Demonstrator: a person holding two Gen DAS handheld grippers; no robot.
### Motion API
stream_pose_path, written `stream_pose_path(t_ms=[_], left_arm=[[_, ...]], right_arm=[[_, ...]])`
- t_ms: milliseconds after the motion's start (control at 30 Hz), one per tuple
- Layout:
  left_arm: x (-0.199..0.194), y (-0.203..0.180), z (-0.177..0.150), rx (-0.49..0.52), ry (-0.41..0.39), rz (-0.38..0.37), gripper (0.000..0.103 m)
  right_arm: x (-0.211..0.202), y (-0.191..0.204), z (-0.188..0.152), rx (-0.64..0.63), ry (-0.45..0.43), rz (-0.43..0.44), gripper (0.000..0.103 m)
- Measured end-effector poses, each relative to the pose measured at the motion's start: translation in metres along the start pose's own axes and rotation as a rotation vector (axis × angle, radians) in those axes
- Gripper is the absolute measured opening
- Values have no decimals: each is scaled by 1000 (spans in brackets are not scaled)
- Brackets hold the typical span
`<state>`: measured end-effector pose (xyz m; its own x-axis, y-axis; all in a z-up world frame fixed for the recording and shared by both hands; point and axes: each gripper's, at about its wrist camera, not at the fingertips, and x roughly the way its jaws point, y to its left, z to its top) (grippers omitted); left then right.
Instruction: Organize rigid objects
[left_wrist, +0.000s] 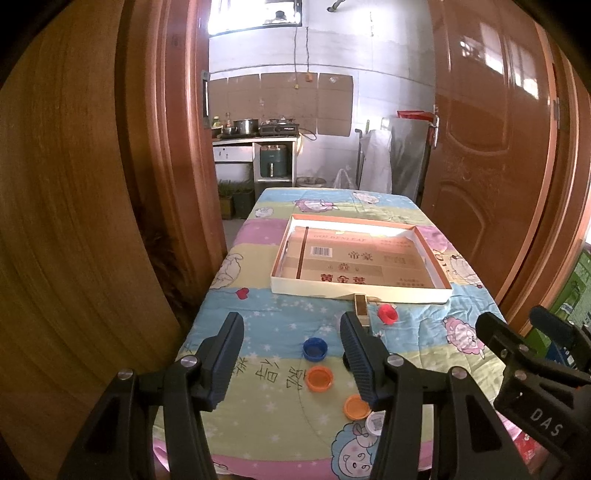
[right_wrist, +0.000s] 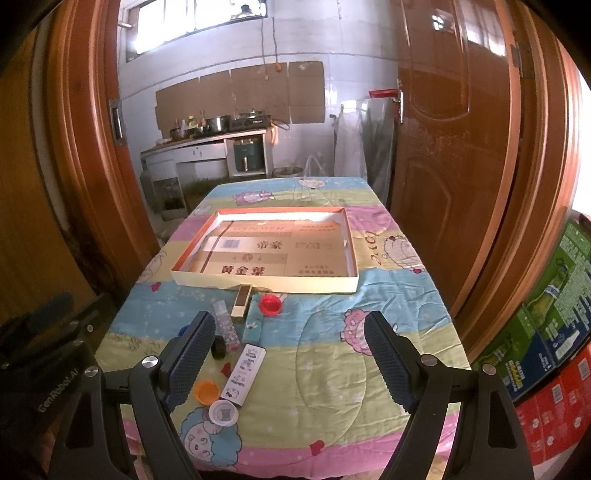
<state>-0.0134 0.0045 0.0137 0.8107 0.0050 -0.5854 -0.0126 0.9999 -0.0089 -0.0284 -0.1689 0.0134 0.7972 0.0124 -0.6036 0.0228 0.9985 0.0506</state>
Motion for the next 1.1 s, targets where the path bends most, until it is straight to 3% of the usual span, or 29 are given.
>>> stream_pose_path(t_ms=[1100], left_arm=[[3, -1, -5, -2, 16, 0, 55]], right_arm=[[0, 1, -3, 3, -4, 10, 84]])
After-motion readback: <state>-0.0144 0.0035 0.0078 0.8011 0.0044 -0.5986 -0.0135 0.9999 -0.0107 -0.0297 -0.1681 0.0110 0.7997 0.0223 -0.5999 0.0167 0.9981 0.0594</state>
